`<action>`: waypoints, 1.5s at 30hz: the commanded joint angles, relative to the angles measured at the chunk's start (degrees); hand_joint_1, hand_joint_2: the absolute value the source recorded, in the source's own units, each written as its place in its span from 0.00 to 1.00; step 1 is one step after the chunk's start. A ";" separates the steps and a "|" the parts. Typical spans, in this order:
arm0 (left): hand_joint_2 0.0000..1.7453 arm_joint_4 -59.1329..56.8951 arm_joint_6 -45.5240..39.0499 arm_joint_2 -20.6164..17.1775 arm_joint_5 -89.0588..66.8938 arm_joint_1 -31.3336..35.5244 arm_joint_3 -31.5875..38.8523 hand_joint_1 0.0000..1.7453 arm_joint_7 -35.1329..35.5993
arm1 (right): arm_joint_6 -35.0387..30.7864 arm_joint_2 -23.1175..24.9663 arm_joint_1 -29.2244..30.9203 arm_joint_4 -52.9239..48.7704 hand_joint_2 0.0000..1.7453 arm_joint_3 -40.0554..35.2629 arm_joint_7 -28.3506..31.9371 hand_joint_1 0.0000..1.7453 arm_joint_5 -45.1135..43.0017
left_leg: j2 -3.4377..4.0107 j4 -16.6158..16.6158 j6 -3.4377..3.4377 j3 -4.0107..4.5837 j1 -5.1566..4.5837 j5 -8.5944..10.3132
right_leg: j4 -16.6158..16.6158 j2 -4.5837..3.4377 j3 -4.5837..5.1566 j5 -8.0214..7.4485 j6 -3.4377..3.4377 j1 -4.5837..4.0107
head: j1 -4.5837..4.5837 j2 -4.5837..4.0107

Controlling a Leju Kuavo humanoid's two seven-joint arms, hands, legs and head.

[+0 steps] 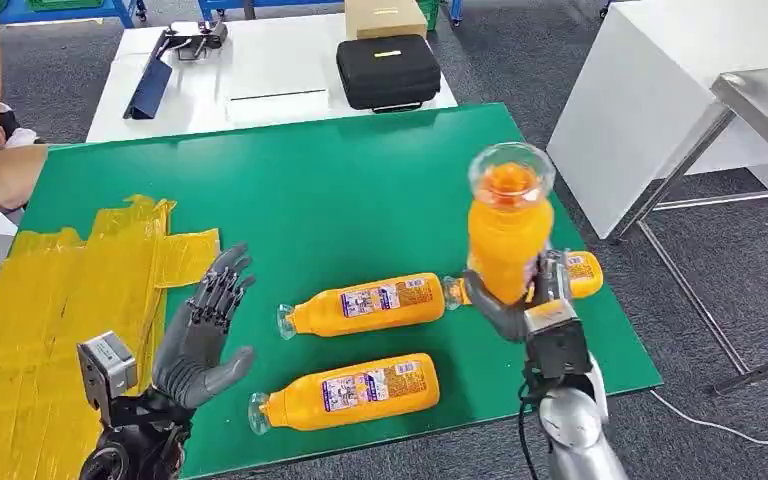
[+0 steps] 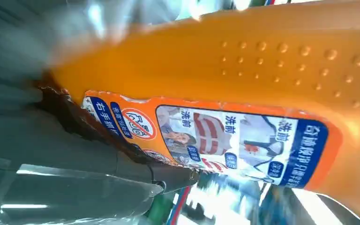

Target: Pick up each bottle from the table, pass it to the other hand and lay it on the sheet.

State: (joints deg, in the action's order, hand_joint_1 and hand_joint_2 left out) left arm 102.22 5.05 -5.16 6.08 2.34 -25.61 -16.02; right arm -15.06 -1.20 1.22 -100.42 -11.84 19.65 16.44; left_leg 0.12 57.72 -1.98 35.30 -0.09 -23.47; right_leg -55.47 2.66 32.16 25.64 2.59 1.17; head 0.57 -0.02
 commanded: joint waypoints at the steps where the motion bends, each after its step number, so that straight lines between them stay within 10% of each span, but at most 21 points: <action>1: 1.00 0.88 0.09 -0.28 0.12 7.74 -6.47 0.00 0.72 | 3.04 1.38 11.77 14.44 1.00 -13.11 -0.79 1.00 -2.89 | 0.22 -0.03 0.17 -0.29 0.10 -0.11 | 0.09 -0.47 -0.27 0.04 -0.20 -0.08 | 0.00 0.00; 45: 1.00 -4.39 -4.96 1.20 -6.39 9.58 -8.43 0.00 -0.31 | 14.50 2.74 21.59 24.61 1.00 -36.62 -3.87 1.00 -4.71 | 0.03 -0.05 0.15 -0.21 0.06 -0.09 | 0.07 -0.24 -0.22 0.08 -0.16 -0.04 | -0.02 0.00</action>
State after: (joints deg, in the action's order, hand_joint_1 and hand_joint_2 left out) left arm 101.90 1.35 -4.09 1.88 10.89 -33.11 -16.48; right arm -1.49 1.77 19.60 -80.30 -44.24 16.55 11.82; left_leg 0.10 57.73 -1.96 35.40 -0.09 -23.46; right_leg -55.50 2.68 32.26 25.64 2.59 1.18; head 0.55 -0.02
